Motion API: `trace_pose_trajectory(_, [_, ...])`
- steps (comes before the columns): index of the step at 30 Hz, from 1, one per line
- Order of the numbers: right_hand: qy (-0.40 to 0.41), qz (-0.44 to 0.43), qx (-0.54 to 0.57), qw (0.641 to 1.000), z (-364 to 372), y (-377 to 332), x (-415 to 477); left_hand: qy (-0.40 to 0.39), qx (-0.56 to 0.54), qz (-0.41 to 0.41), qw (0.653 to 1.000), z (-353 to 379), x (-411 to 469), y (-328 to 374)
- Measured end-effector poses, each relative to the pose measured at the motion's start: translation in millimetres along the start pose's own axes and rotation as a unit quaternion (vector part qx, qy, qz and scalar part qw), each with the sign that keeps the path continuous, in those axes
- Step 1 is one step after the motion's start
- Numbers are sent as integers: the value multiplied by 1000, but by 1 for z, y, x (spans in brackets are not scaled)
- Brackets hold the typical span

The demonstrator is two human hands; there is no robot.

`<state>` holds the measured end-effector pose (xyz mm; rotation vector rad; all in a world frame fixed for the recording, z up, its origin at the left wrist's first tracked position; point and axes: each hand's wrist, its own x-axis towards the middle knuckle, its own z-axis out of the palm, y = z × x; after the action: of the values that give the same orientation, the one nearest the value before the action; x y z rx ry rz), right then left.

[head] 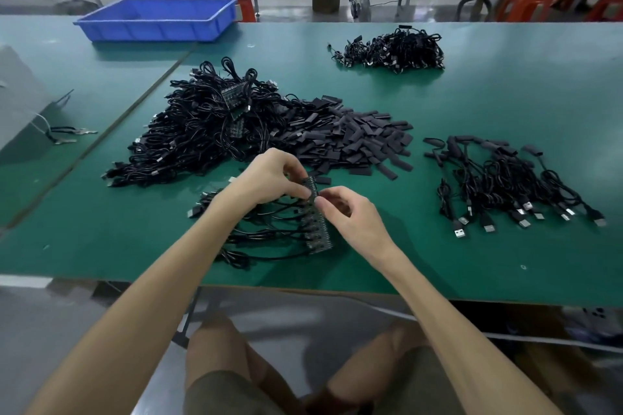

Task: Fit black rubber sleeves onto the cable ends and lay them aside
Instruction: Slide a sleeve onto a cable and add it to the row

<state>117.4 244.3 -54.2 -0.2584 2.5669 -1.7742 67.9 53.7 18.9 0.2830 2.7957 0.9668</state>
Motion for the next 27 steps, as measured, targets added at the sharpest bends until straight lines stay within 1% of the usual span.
trace_pose_trajectory(3, [9, 2, -5, 1000, 0, 1, 0, 9, -21, 25, 999, 11, 1, 7])
trace_pose_trajectory(9, [28, 11, 3, 1000, 0, 2, 1, 13, -12, 34, 999, 19, 5, 10])
trace_pose_trajectory(19, [59, 12, 3, 998, 0, 3, 3, 24, -8, -6, 1000, 41, 11, 13])
trace_pose_trajectory(27, [64, 28, 7, 998, -1, 1, 3, 55, -17, 7, 998, 51, 2, 15])
